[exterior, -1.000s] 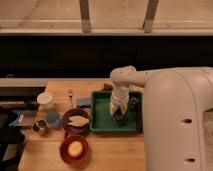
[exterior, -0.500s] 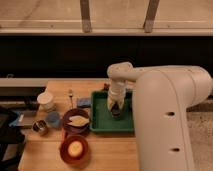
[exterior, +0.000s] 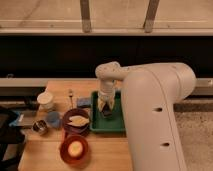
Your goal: Wipe tray with eraser
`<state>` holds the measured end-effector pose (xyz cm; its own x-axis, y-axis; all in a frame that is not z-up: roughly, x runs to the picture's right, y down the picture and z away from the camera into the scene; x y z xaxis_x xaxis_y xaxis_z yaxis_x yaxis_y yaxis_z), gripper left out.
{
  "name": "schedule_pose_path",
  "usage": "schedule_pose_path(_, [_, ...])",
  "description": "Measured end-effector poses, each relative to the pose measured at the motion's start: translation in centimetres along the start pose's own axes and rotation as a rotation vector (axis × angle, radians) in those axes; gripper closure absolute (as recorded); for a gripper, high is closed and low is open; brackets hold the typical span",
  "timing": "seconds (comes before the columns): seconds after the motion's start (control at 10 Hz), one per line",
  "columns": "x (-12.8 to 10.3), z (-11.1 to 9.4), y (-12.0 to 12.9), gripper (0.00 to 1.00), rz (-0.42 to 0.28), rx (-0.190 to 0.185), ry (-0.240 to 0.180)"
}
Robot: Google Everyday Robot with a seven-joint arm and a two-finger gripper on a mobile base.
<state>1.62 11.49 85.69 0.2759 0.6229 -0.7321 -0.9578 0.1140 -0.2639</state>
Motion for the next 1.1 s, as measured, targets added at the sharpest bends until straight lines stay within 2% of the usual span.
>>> schedule_pose_path(0.3, [3.4,0.4,-2.5,0.83,0.041,0.014,0.034])
schedule_pose_path(0.4, [4.9,0.5,-4.4,0.83,0.069,0.024,0.043])
schedule_pose_path(0.6, [5.8,0.3,-6.7,0.83,0.097,0.042,0.042])
schedule_pose_path(0.8, [5.2,0.1,-7.8,0.83,0.093,0.057,0.031])
schedule_pose_path(1.1, [2.7,-0.2,-6.0,0.83,0.053,0.073,0.018])
